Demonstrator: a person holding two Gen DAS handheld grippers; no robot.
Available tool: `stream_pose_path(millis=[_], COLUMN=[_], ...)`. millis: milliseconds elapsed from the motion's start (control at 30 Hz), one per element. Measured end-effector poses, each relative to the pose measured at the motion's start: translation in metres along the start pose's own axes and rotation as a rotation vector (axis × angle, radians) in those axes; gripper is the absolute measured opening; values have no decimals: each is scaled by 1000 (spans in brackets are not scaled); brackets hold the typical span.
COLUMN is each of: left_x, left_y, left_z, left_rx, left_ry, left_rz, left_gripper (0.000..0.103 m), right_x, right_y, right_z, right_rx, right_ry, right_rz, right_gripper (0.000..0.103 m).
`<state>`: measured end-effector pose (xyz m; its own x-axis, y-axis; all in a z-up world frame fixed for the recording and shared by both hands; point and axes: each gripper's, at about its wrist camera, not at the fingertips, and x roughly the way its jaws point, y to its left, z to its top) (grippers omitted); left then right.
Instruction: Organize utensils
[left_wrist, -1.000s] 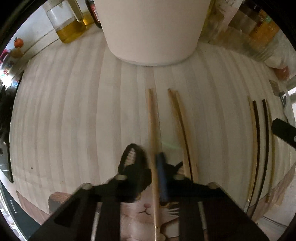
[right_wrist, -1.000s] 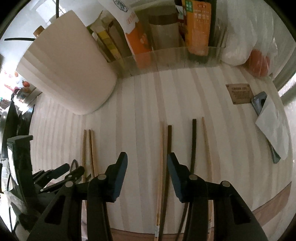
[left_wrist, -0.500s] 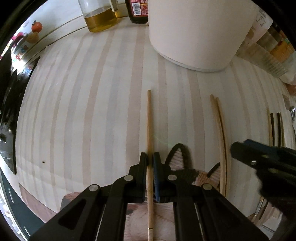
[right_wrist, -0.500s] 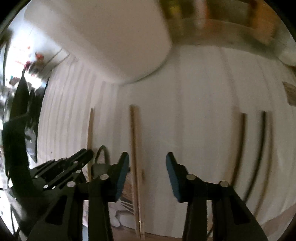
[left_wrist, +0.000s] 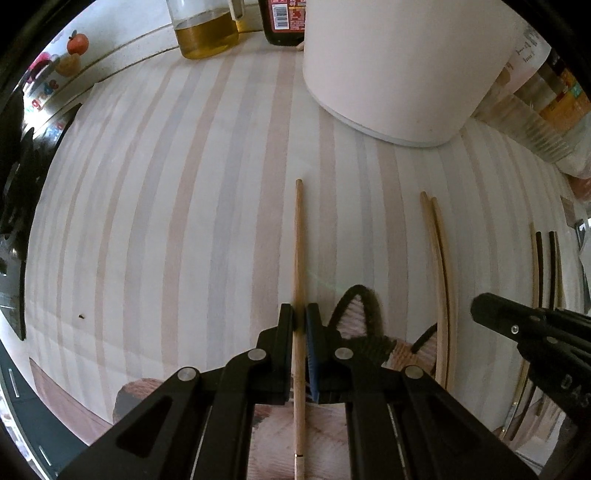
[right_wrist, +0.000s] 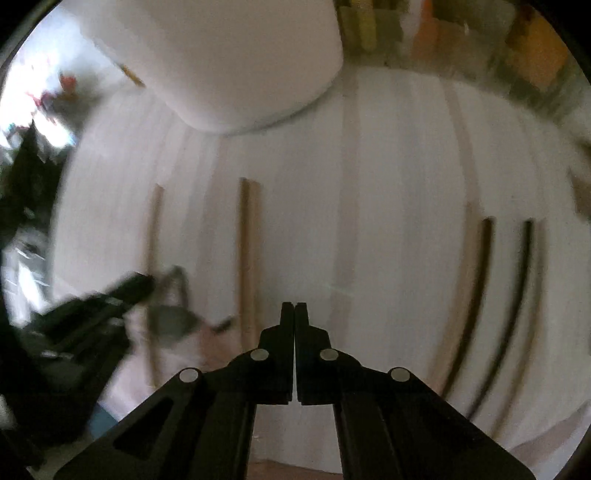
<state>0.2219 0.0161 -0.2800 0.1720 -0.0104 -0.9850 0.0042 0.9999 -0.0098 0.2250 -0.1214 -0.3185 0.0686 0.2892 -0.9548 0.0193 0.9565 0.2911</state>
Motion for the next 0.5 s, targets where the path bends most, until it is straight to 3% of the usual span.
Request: stream_pose_path(millis=[100,367,500], left_x=[2,1,1], left_y=[-1,1,2], left_z=[-2,-3,-2], left_rx=[2,-11,-11], left_ry=[1,4,3], left_rz=[0,-1,-4], left_gripper=[5,5,5], right_x=[1,18,25], right_y=[10,20,0], right_z=[2,2,-12], right_rx=[-16,-23,67], right_ry=[-3,17,51], right_rz=[48,-15,94], right_gripper=[1,4,4])
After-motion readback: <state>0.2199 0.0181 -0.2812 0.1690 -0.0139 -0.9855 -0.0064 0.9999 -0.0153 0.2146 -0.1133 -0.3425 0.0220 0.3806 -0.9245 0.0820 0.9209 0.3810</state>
